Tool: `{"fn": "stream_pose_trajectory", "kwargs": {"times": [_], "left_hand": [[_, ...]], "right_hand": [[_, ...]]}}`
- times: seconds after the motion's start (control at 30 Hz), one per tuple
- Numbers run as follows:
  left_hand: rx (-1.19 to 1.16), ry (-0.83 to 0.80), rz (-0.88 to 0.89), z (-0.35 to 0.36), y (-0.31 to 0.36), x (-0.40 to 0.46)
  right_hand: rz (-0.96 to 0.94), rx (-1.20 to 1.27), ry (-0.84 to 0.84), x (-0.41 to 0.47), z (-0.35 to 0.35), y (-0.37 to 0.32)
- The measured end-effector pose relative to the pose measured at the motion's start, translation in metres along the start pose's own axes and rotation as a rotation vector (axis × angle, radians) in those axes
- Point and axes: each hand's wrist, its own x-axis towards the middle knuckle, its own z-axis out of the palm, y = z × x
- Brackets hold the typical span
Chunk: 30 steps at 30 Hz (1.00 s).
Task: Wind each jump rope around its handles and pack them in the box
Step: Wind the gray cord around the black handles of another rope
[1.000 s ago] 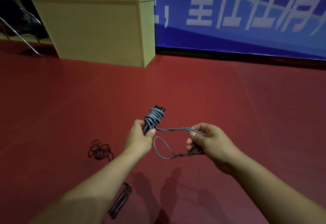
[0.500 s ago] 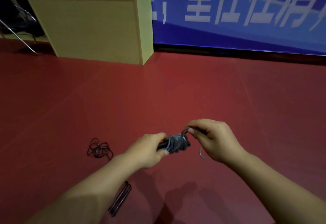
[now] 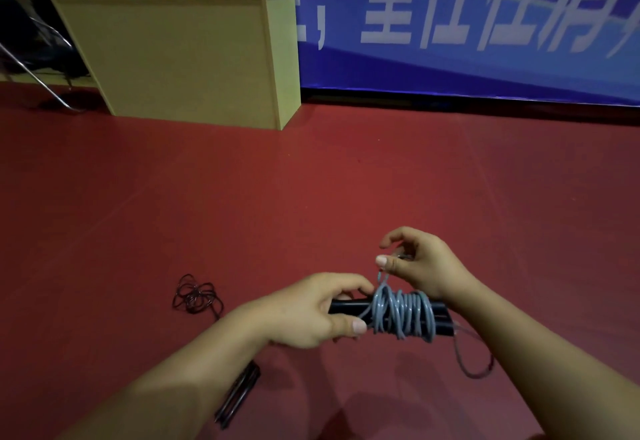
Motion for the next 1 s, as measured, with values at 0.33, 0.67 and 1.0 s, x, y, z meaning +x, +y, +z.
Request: {"fn": "stream_pose_trajectory", "kwargs": {"times": [0.33, 0.67, 1.0], "left_hand": [[-0.286, 0.397, 0.052, -0.005, -0.002, 0.008], [-0.298, 0.885, -0.188, -0.020, -0.023, 0.012], [-0.698, 0.945, -0.135, -0.021, -0.005, 0.016]], "right_hand": [[-0.034, -0.204, -0.155, -0.012, 0.016, -0.011], [-0.185, -0.328, -0.282, -0.034, 0.027, -0.041], [0.030, -0.353, 0.057, -0.024, 0.015, -0.045]]}}
